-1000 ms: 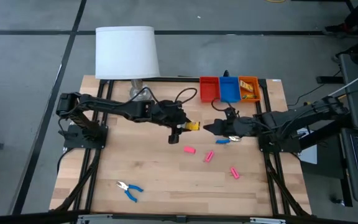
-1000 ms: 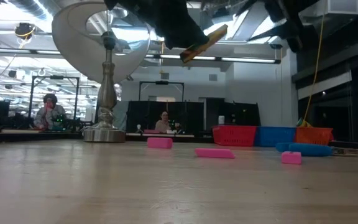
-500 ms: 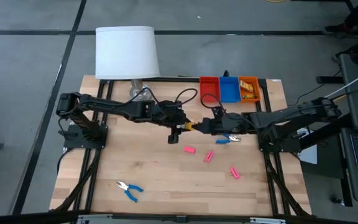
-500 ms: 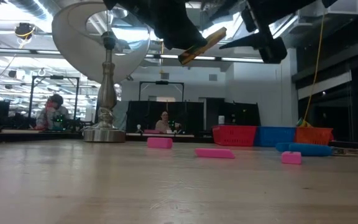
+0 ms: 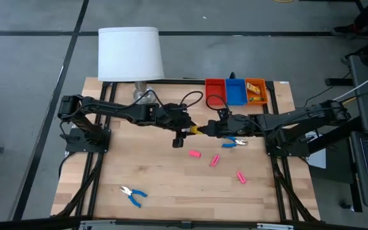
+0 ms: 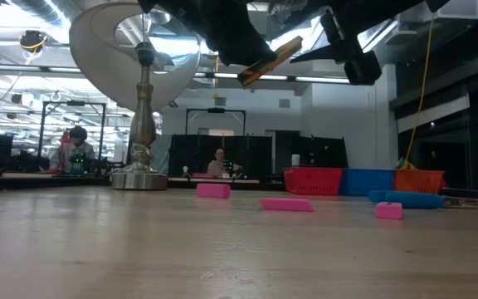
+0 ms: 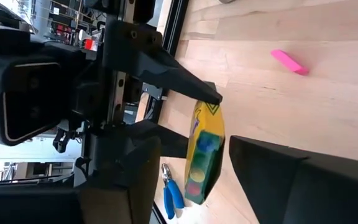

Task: Pick & Place School Supplies
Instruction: Put the crayon box into the orange bin

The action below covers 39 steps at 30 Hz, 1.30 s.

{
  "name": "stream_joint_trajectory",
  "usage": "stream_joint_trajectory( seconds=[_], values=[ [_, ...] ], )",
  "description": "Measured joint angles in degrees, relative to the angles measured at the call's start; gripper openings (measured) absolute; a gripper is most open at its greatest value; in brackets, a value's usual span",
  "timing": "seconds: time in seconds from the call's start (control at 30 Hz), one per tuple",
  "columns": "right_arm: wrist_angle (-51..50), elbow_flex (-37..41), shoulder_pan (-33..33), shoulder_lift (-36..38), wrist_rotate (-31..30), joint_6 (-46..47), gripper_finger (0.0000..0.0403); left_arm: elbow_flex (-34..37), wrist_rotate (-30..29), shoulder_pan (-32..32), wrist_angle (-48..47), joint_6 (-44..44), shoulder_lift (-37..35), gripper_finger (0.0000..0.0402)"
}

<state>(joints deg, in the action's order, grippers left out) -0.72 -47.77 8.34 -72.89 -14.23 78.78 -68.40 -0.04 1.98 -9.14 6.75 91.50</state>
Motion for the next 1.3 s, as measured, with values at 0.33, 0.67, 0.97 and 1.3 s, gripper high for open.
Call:
stream_joint_trajectory(
  seconds=[0.33, 0.67, 0.97, 1.3],
  values=[
    [3.8, 0.0, 0.0, -3.9, 1.8, 0.0, 0.0171, 0.0, -0.2, 0.0, 0.4, -0.2, 0.0, 0.0171],
    [4.8, 0.0, 0.0, -3.9, 1.4, -1.5, 0.0093, 0.0, -0.4, 0.0, 0.4, -1.0, -0.1, 0.0171],
    [5.0, 0.0, 0.0, -3.8, 1.2, -2.6, 0.0037, 0.0, -1.4, -1.2, 0.2, -1.1, -0.5, 0.0172],
    [5.0, 0.0, -0.5, -3.8, 0.0, -2.8, 0.0045, 0.0, -10.5, -6.6, -8.8, -1.2, -7.3, 0.0197]
  ],
)
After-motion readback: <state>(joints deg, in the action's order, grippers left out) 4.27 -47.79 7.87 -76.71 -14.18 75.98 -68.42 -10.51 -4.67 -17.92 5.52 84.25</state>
